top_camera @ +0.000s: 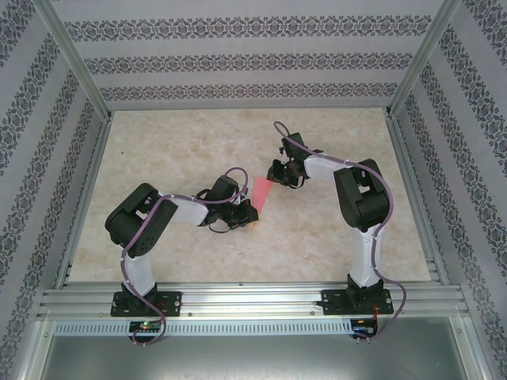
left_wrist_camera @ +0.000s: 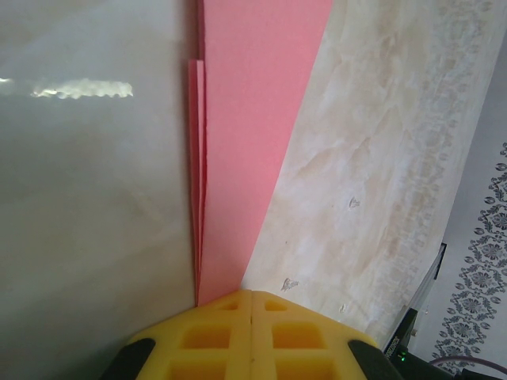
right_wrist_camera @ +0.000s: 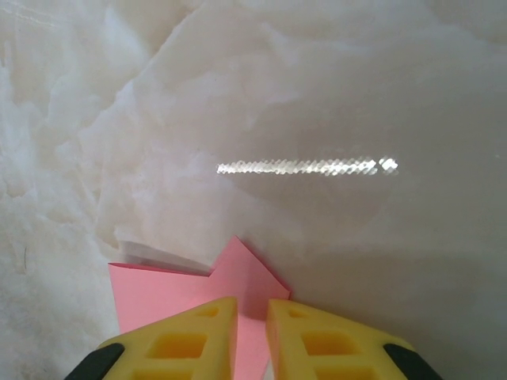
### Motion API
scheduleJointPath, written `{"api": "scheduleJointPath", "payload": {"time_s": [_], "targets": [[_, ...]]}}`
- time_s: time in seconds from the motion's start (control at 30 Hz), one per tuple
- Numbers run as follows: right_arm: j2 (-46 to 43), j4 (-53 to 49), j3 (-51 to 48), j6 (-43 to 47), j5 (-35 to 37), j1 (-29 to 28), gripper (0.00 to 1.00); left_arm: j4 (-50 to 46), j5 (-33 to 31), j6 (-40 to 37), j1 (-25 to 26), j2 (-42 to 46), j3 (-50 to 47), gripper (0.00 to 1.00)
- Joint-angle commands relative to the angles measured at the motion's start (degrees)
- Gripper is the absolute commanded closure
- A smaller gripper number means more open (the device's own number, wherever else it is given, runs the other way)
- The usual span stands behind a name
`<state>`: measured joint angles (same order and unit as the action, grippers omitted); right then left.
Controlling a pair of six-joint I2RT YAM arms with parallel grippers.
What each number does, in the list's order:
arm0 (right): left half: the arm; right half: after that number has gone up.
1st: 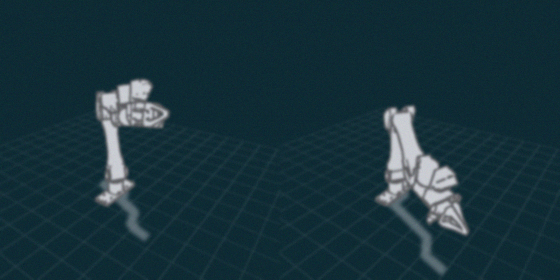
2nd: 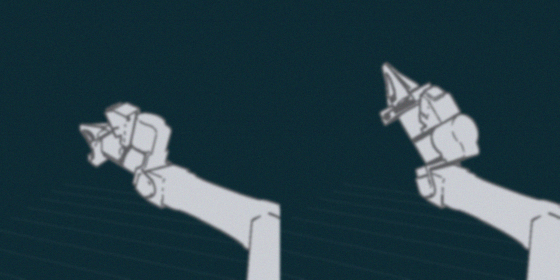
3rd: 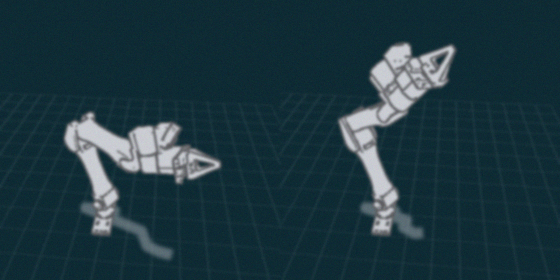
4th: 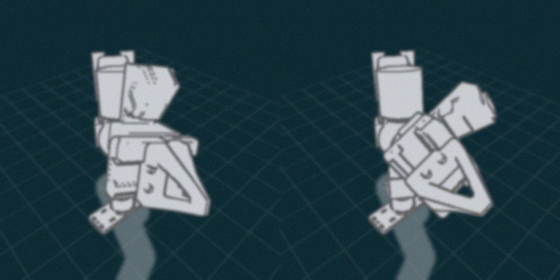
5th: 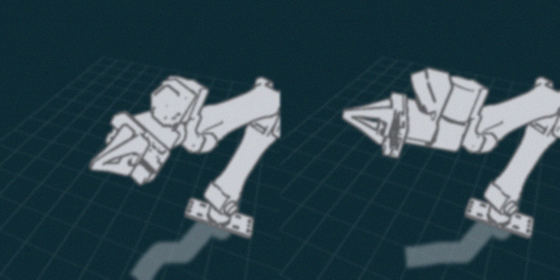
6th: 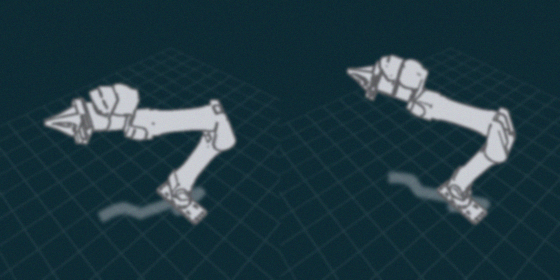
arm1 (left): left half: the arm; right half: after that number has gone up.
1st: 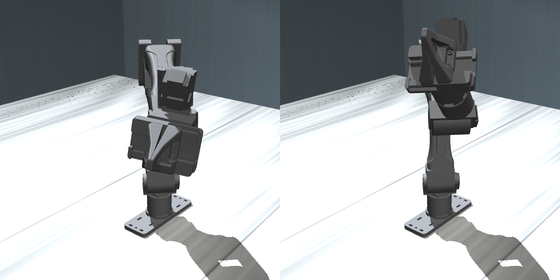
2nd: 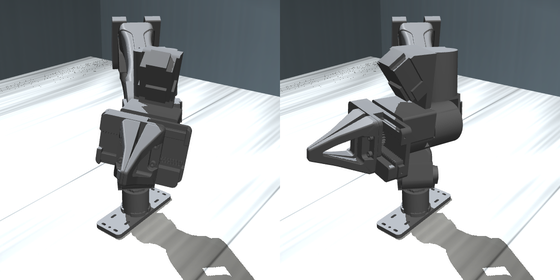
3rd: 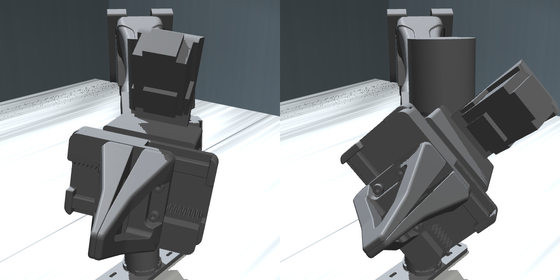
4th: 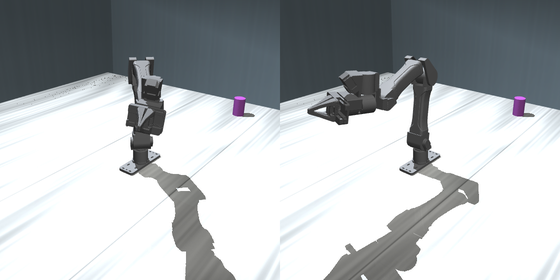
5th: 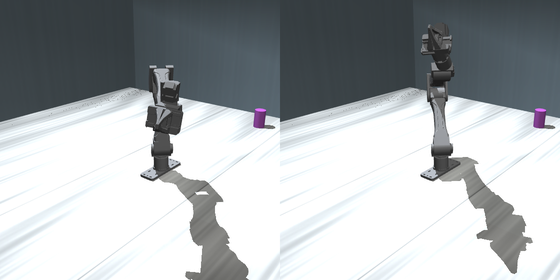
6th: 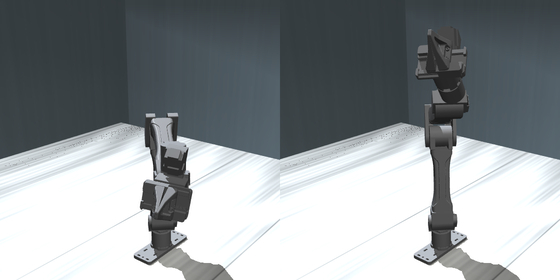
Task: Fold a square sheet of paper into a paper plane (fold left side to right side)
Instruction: Fold the wing for the fifth time at the center of the table.
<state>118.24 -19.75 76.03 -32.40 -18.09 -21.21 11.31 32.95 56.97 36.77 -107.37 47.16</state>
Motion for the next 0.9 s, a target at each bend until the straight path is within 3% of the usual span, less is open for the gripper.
{"api": "scheduleJointPath", "payload": {"time_s": [0.0,0.53,0.67,0.87], "targets": [[-0.15,0.77,0.48,0.49,6.12,2.24,0.79,-6.58,-1.2,0.33,0.27,-2.47,-2.68,1.0],[-3.63,0.76,-0.84,1.59,7.45,3.77,0.66,-5.59,-1.05,0.42,0.23,-2.17,-3.12,1.0],[-9.5,2.11,-5.09,1.11,4.66,3.21,0.67,-5.42,-1.11,0.34,0.23,-2.03,-3.17,1.0],[-16.14,7.4,-13.25,-2.55,-0.45,-1.05,0.76,-5.25,-1.13,0.33,0.25,-2.05,-3.1,1.0]]}}
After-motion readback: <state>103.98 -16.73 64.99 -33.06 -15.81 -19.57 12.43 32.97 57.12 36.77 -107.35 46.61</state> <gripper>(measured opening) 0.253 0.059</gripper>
